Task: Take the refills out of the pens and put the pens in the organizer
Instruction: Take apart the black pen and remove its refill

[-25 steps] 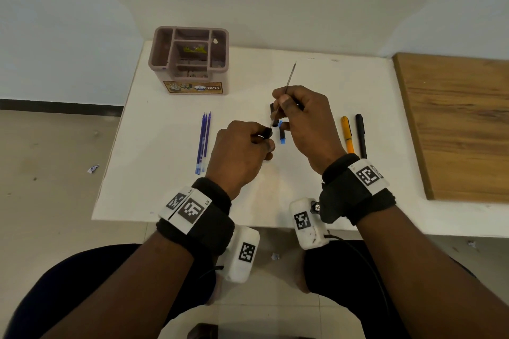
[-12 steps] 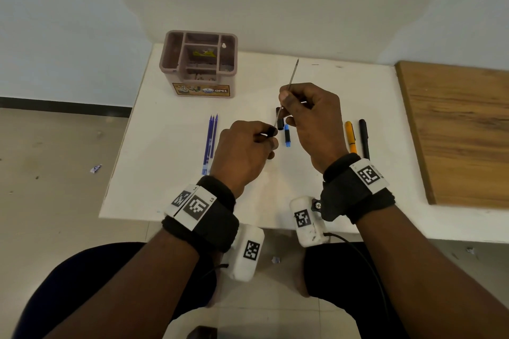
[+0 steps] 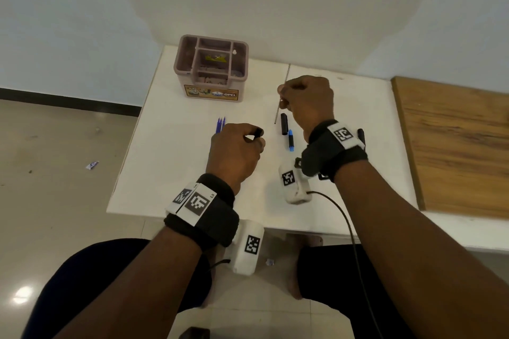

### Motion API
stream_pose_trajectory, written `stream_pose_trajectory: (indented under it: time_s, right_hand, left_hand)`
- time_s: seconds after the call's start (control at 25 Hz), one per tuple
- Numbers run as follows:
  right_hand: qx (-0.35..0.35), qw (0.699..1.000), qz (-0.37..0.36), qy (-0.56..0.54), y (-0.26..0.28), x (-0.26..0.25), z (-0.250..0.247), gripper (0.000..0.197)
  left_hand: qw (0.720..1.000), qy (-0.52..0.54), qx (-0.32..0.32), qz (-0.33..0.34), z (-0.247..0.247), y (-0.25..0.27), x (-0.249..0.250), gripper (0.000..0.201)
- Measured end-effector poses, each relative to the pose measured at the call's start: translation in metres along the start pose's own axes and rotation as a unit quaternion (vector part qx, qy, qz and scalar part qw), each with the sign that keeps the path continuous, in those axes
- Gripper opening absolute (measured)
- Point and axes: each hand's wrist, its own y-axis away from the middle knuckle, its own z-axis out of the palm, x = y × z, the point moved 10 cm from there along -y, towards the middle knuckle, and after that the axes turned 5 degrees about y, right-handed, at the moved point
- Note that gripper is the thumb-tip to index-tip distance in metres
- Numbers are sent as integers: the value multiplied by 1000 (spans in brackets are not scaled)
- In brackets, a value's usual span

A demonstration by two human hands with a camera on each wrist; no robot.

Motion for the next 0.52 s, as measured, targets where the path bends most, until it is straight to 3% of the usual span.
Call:
stream_pose_trajectory:
  time_s: [0.12, 0.24, 0.4, 0.52]
  right_hand:
    - [-58, 985, 19, 159, -15, 10, 40, 17]
    - [-65, 958, 9, 279, -20, 8, 57, 27]
    - [-66, 943, 4, 325, -21, 1, 58, 31]
    - [-68, 953, -1, 297, -19, -4, 55, 30]
  left_hand:
    - [1000, 4, 10, -4, -7, -4, 0, 29]
    - [1000, 4, 12, -4, -11, -6, 2, 28]
    - [1000, 9, 12, 2, -13, -7, 5, 29]
    - [1000, 18, 20, 4, -21, -4, 9, 32]
